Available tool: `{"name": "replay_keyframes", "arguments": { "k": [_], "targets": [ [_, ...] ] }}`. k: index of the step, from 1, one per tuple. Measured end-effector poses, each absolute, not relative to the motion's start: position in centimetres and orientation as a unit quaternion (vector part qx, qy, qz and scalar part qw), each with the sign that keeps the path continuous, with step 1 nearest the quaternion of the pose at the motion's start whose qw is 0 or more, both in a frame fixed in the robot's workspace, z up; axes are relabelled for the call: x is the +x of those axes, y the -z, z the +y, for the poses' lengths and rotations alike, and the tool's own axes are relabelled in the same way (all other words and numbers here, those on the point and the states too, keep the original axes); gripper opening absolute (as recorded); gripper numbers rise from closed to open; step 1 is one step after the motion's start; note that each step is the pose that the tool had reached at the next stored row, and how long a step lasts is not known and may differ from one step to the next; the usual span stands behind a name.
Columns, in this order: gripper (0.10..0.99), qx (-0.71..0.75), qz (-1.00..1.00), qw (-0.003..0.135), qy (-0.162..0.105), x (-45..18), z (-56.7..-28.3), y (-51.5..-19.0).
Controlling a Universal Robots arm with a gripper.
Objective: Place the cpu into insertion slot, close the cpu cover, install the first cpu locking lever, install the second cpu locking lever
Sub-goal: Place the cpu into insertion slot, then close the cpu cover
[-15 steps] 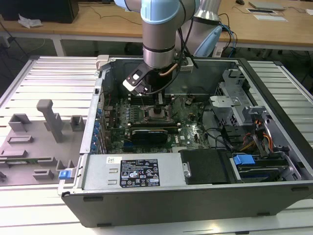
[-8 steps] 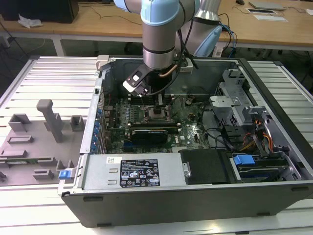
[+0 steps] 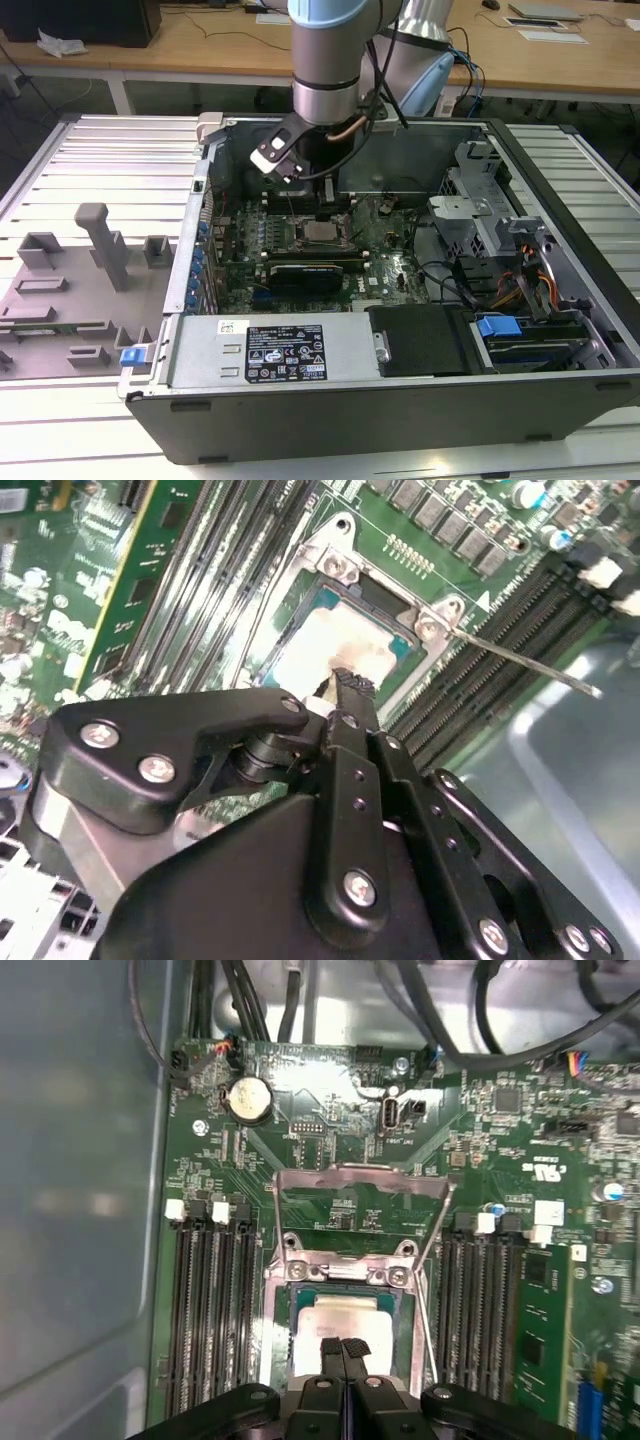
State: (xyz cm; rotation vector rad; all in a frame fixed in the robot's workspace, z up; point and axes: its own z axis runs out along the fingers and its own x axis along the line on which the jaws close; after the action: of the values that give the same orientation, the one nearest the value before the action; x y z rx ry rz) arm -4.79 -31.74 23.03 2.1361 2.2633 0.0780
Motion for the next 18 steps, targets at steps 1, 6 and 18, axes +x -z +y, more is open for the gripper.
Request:
{"name": "replay_keyframes", "arguments": {
  "k": [1,6,18],
  "targets": [
    [0.106,0.686,0.727,0.014,-0.025,-4.8,-31.7,-23.5],
    [0.106,0.686,0.727,0.015,-0.024,-4.8,-31.7,-25.3],
    [0.106,0.686,0.727,0.016,-0.023,-4.8,-31.7,-25.6]
  ]
}}
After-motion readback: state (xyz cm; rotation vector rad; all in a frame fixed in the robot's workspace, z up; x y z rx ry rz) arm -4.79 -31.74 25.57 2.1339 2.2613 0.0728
